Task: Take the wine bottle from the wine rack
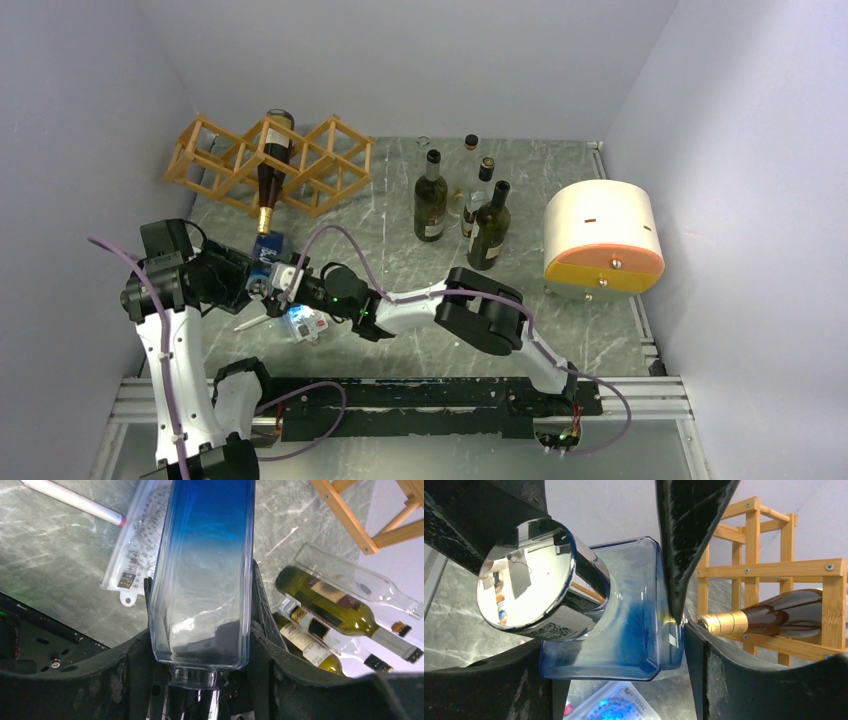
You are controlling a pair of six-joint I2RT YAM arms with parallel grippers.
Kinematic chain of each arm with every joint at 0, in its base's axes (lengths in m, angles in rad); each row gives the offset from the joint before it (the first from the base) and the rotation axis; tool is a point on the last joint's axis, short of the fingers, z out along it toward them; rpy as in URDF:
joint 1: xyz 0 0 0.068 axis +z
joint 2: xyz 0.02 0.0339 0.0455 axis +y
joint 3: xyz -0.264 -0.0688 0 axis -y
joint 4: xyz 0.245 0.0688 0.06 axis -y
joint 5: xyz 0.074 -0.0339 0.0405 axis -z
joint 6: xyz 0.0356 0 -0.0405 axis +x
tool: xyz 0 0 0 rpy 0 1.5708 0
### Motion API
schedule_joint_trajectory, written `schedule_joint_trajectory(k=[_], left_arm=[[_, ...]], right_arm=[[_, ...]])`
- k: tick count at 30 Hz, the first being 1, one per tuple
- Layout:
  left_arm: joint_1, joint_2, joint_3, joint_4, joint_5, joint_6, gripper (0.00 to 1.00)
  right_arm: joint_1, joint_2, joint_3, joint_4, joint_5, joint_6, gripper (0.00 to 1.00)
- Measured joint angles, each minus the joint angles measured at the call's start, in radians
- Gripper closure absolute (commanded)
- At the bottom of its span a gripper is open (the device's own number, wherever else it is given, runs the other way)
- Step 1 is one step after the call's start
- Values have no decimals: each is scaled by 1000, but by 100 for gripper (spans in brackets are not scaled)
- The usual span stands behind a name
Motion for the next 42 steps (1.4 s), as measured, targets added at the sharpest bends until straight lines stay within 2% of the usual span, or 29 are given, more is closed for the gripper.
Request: schedule_joint_trajectory(k=[4,14,16,21,29,36,42], left_arm=[[-10,-2,50,2,-2,9,0],[-44,-8,187,31,-107,67,1],[-57,-7,216,42,-140,92,1],[-128,18,323,64,-235,184,1],[-293,93,512,104,-422,348,1],[-319,150,552,138,-470,430,0],[-319,186,532,243,-434,483,0]], right_arm=[[0,0,-19,47,14,32,70],[-3,-8,-82,133,60,77,84],[-5,-24,-94,121,77,92,87],[-28,-90,-136,55,103,142,88],[-135,-261,-162,-194,94,279,97],[-225,-383,-163,-380,141,324,100],[-230,-468,-170,-517,193,318,100]])
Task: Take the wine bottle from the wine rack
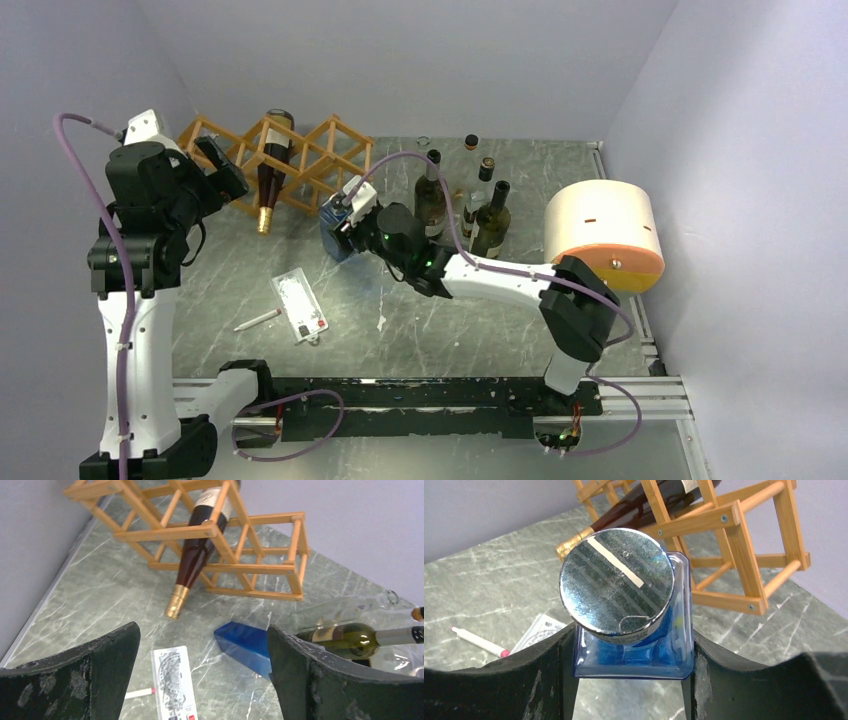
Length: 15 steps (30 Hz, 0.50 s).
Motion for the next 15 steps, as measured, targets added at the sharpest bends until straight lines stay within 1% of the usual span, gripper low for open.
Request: schedule_joint_trajectory(k=[3,10,13,15], left_arm=[[0,5,-40,90,71,16,1],[-2,78,-129,380,310,64,0],[-2,111,-131,471,364,72,0],[-2,122,-133,522,385,80,2]], right_arm=[[3,-51,-26,-59,21,0,100],[-2,-207,-82,-257,73,22,100],[-12,-268,-82,-377,103,43,100],[-14,-287,-82,-418,120,50,100]])
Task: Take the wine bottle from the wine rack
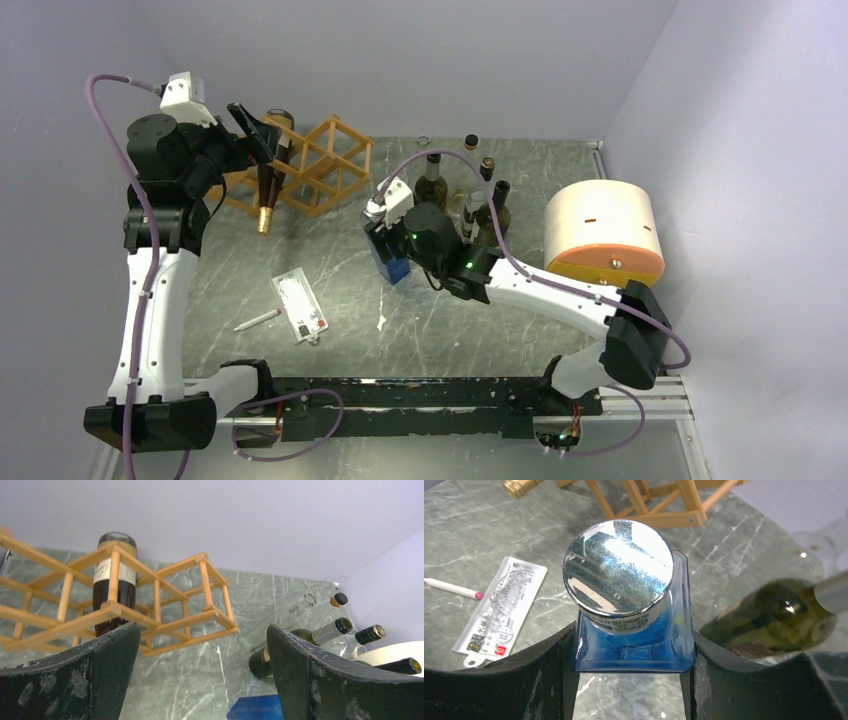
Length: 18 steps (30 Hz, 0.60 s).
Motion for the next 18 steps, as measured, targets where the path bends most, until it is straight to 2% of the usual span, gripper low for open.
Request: schedule_joint_trajectory(k=[5,11,18], left_arm=[[0,-19,-101,142,29,19,2],[-1,-46,-273,223,65,44,4],[-3,-75,-323,270,79,51,4]], right_arm=[[-15,-55,-16,-86,43,37,100],[-41,-115,-34,-168,101,72,100],[-72,-175,-53,-213,169,80,100]])
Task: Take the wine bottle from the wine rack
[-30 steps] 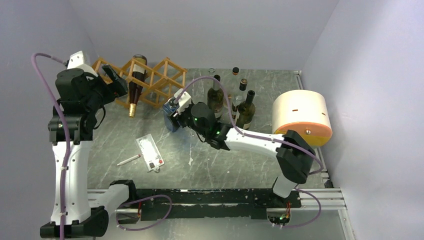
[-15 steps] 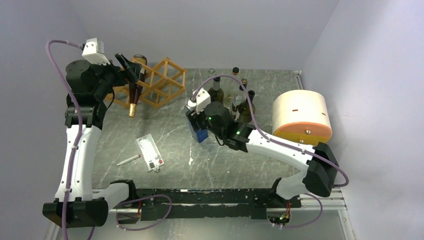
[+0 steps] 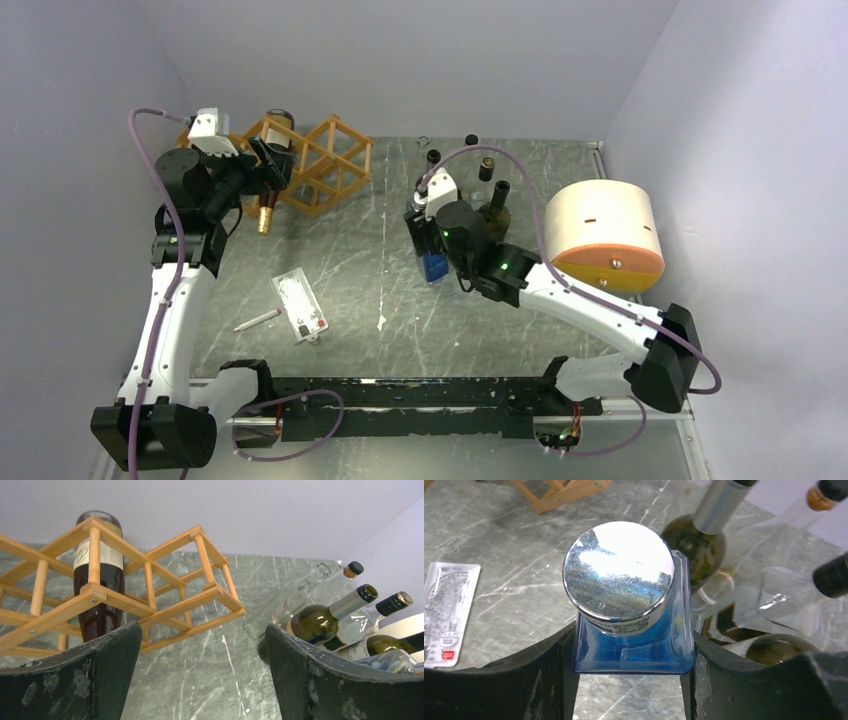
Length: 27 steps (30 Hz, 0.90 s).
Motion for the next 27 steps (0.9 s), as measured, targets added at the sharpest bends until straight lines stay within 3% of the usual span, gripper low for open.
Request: schedule_joint_trajectory(k=[24,27], left_arm=[[-6,-12,-20,45,33,-3,6],[-6,-12,-20,45,32,-2,6]], right_arm=[[-110,-53,-161,219,36,-2,100],[-118,-52,-169,240,34,0,90]])
